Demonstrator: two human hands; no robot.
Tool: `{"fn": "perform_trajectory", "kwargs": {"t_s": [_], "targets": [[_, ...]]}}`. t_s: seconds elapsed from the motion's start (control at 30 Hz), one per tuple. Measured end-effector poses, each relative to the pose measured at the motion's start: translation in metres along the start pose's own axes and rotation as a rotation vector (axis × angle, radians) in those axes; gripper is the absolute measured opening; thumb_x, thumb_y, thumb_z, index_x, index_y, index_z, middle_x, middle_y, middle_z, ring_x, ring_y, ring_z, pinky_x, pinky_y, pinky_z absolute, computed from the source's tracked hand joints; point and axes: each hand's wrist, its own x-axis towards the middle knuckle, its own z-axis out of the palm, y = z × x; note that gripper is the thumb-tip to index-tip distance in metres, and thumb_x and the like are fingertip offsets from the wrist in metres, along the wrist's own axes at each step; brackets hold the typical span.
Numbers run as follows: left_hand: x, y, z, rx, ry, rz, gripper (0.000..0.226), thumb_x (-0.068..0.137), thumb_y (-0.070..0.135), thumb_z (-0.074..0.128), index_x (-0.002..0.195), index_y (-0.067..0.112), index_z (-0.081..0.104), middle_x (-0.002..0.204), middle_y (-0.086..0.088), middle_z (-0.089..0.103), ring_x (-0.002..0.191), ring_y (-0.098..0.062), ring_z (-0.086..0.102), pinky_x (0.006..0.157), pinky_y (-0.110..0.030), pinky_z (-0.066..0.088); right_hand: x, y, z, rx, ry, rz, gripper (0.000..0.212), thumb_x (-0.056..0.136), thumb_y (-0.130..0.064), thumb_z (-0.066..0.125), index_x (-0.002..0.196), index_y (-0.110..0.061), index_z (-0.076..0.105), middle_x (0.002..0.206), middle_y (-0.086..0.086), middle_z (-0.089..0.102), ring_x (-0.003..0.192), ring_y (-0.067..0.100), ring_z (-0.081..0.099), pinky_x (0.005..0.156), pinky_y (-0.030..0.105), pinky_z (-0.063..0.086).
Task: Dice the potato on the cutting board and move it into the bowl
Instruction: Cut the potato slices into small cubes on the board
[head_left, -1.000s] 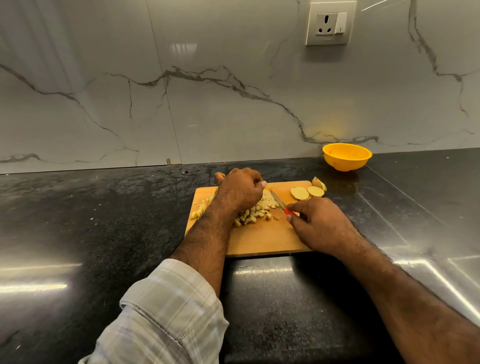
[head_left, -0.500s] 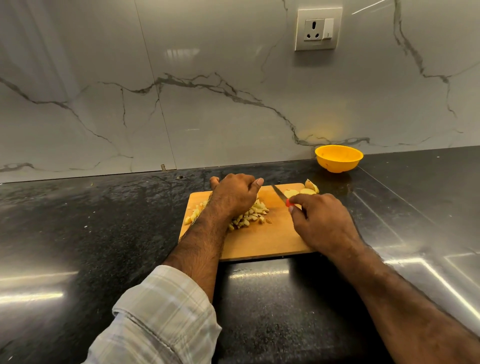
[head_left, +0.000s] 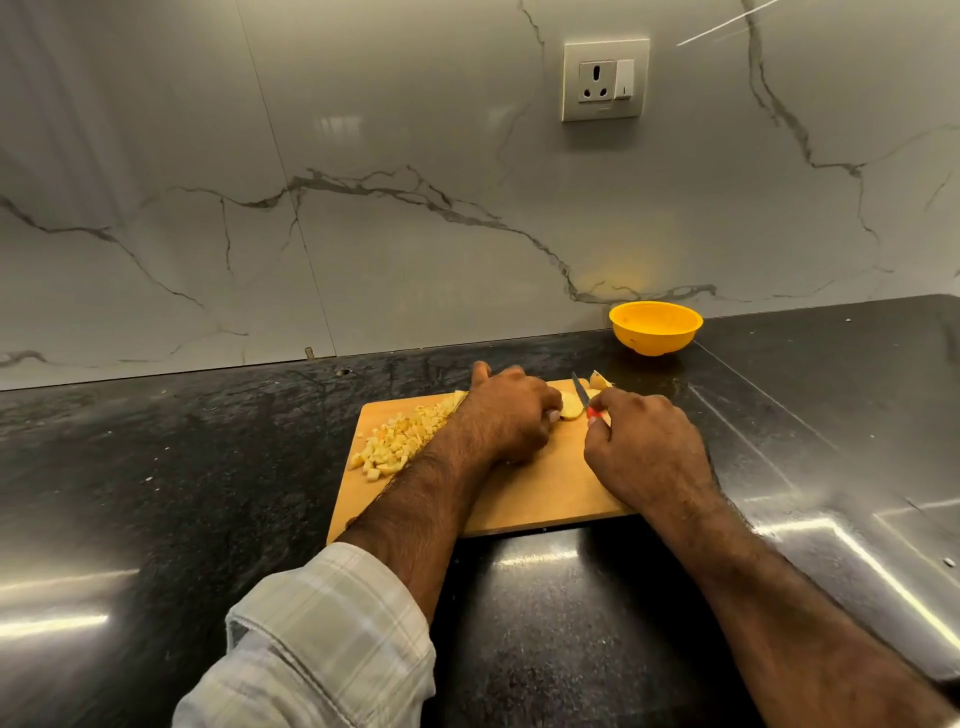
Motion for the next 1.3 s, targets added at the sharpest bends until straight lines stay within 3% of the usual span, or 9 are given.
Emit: {"fn": "perform_trajectory", "kwargs": {"t_s": [0.23, 0.5, 0.73, 1.0, 1.1, 1.23, 1.3], "targets": [[0.0, 0.001, 0.003, 0.051, 0.013, -0.002, 0.032, 0.106, 0.054, 0.047, 0.133, 0.04, 0.056, 0.151, 0.002, 0.044, 0.146, -0.024, 0.031, 0.117, -0.069, 0.019, 0.0, -0.003, 0.002, -0.051, -0.05, -0.021, 0.035, 0.099, -0.04, 0.052, 0.13, -0.028, 0.063, 0.113, 0.005, 0.068, 0.094, 0.021, 0.064, 0.076, 0.039, 0.061], [0.0, -0.001, -0.001, 0.039, 0.024, -0.002, 0.027, 0.103, 0.055, 0.053, 0.124, 0.039, 0.058, 0.149, 0.002, 0.045, 0.146, -0.026, 0.031, 0.116, -0.071, 0.02, 0.002, -0.002, 0.003, -0.046, -0.073, -0.027, 0.038, 0.101, -0.042, 0.052, 0.135, -0.029, 0.061, 0.117, 0.004, 0.069, 0.095, 0.018, 0.063, 0.071, 0.032, 0.057], [-0.007, -0.011, 0.003, -0.052, 0.026, -0.039, 0.028, 0.099, 0.061, 0.058, 0.114, 0.038, 0.059, 0.141, 0.009, 0.057, 0.139, -0.02, 0.041, 0.117, -0.067, 0.022, 0.002, -0.004, 0.004, -0.071, -0.245, -0.017, 0.048, 0.099, -0.049, 0.059, 0.141, -0.025, 0.057, 0.135, 0.005, 0.06, 0.117, 0.022, 0.058, 0.091, 0.037, 0.055], [-0.009, -0.024, 0.007, -0.181, 0.042, -0.106, 0.038, 0.1, 0.057, 0.06, 0.135, 0.042, 0.062, 0.142, 0.013, 0.06, 0.143, -0.019, 0.039, 0.117, -0.06, 0.022, -0.001, -0.009, -0.002, -0.08, -0.307, -0.041, 0.044, 0.1, -0.038, 0.055, 0.143, -0.026, 0.053, 0.138, 0.002, 0.058, 0.119, 0.021, 0.056, 0.097, 0.041, 0.055], [-0.008, -0.024, 0.007, -0.191, 0.054, -0.086, 0.035, 0.1, 0.057, 0.061, 0.131, 0.041, 0.064, 0.152, 0.01, 0.052, 0.145, -0.019, 0.039, 0.119, -0.06, 0.022, -0.003, -0.011, -0.002, -0.088, -0.302, -0.037, 0.041, 0.099, -0.036, 0.054, 0.138, -0.026, 0.056, 0.131, 0.002, 0.059, 0.109, 0.019, 0.056, 0.093, 0.04, 0.056], [-0.006, -0.017, 0.006, -0.211, 0.018, -0.064, 0.028, 0.104, 0.044, 0.06, 0.127, 0.029, 0.056, 0.127, 0.004, 0.066, 0.125, -0.021, 0.056, 0.118, -0.05, 0.036, -0.006, -0.017, 0.0, -0.075, -0.33, -0.005, 0.045, 0.097, -0.036, 0.053, 0.141, -0.026, 0.054, 0.13, 0.003, 0.06, 0.11, 0.021, 0.058, 0.094, 0.042, 0.057], [-0.004, -0.015, 0.006, -0.197, 0.002, -0.061, 0.027, 0.103, 0.044, 0.059, 0.125, 0.03, 0.053, 0.125, 0.003, 0.065, 0.123, -0.021, 0.056, 0.12, -0.055, 0.032, -0.007, -0.018, 0.001, -0.076, -0.335, -0.002, 0.047, 0.096, -0.036, 0.053, 0.142, -0.026, 0.054, 0.131, 0.004, 0.061, 0.112, 0.022, 0.059, 0.094, 0.044, 0.057]]}}
